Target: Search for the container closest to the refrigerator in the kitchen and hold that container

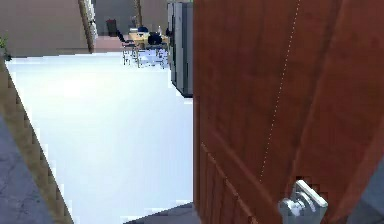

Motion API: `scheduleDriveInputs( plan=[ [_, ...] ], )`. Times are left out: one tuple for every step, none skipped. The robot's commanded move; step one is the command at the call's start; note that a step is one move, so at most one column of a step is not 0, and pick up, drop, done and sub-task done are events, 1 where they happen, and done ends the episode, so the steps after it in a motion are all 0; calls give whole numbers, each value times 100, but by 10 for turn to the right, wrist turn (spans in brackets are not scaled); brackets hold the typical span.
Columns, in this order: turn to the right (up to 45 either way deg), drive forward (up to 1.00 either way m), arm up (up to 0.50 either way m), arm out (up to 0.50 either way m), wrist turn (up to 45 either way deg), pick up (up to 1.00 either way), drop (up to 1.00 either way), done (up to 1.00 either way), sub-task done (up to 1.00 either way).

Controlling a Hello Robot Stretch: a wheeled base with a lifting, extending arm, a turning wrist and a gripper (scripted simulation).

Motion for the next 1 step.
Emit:
scheduleDriveInputs(
  plan=[
    [0,45,0,0,0,0,0,0,0]
  ],
)
